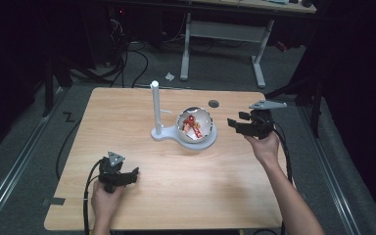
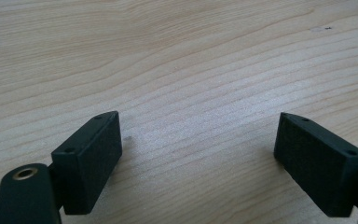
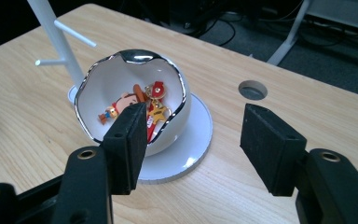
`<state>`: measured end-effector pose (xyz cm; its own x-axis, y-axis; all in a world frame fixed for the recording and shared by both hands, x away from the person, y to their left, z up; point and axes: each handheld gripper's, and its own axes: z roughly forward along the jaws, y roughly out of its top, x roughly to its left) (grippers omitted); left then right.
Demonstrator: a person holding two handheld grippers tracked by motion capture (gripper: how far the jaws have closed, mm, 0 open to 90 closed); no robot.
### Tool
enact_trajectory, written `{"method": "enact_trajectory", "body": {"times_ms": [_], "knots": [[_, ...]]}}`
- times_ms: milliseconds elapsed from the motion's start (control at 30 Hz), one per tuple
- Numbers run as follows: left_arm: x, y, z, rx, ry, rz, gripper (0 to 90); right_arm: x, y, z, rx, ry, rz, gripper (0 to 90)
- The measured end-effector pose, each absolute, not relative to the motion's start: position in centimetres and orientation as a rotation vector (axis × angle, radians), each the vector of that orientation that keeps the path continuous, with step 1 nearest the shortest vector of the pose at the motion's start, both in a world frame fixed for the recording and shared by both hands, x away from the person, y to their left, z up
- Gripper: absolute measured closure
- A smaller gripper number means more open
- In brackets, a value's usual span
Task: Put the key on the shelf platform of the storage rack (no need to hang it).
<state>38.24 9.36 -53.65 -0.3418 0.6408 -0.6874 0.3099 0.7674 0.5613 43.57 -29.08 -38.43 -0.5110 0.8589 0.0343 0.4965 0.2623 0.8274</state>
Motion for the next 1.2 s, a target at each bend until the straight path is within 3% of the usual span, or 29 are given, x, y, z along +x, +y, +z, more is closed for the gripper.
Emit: {"method": "enact_trajectory", "body": {"times_ms": [1200], "knots": [[38.2,9.4,-53.7,0.72,1.945,0.412,15.4,38.8,-32.5,-36.6,1.196,2.009,1.171,44.8]]}}
